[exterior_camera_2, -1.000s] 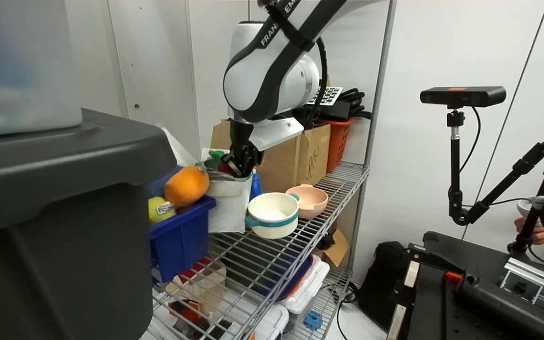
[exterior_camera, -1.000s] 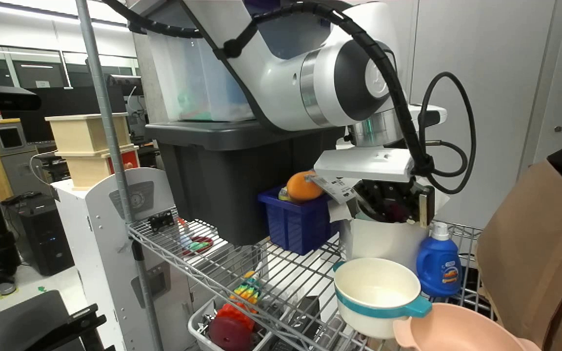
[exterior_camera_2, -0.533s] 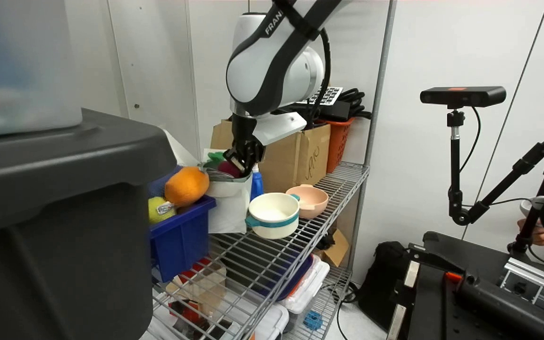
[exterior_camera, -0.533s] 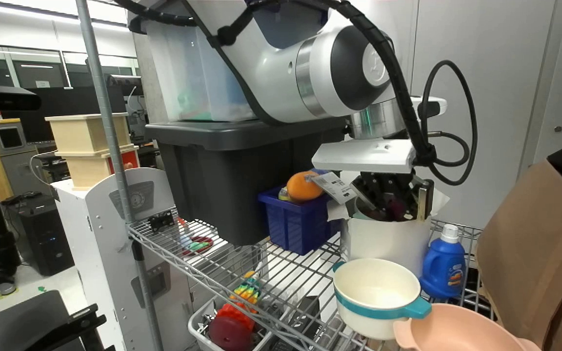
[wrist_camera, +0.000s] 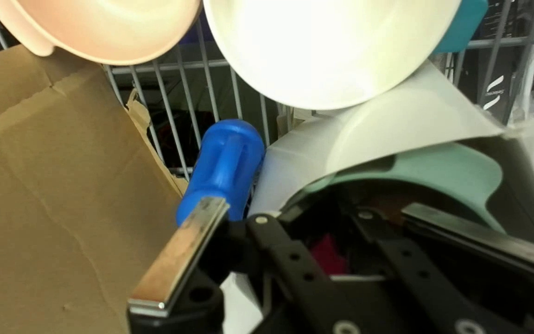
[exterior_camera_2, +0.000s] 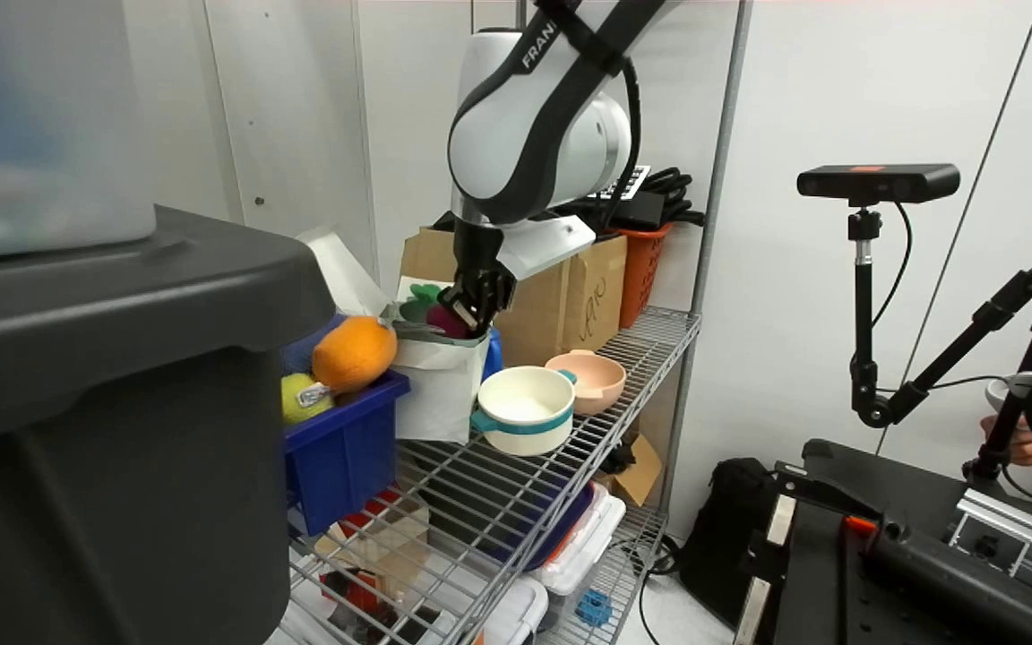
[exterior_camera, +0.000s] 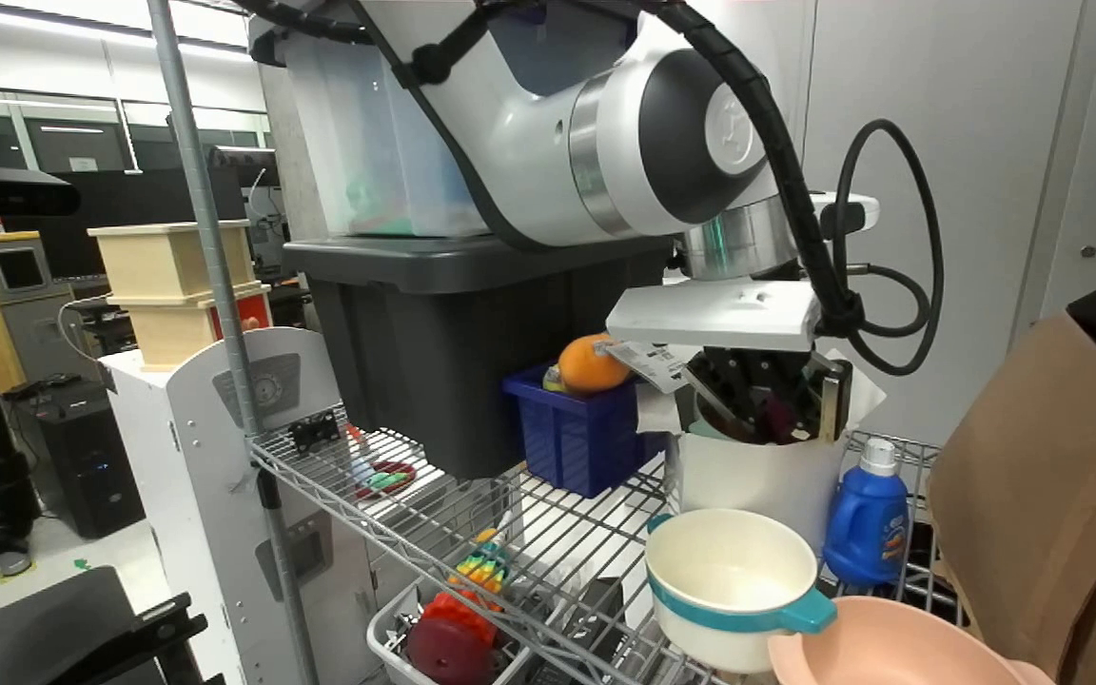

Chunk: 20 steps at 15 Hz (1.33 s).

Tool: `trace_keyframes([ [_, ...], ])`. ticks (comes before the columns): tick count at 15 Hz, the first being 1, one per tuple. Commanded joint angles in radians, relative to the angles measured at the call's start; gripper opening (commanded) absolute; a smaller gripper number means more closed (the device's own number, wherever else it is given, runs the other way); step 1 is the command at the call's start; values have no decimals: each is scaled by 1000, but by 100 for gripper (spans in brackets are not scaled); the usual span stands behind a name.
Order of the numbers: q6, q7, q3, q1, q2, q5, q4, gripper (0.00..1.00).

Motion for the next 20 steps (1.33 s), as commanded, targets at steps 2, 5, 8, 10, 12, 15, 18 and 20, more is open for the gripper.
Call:
trace_keyframes([
  [2,21,-20,9,-13,-36,-3,-45,1],
  [5,15,-23,13,-14,-41,-1,-45,1],
  [8,15,-24,14,-12,-49,-2,-48,1],
  [10,16,-27,16,-13,-58,-2,-54,1],
  [12,17,-31,17,-14,-67,-3,-60,1],
  [15,19,-39,19,-16,-75,-3,-66,1],
  [18,25,-50,20,-19,-87,-4,-87,1],
  [20,35,-56,16,-19,-92,-9,-102,1],
])
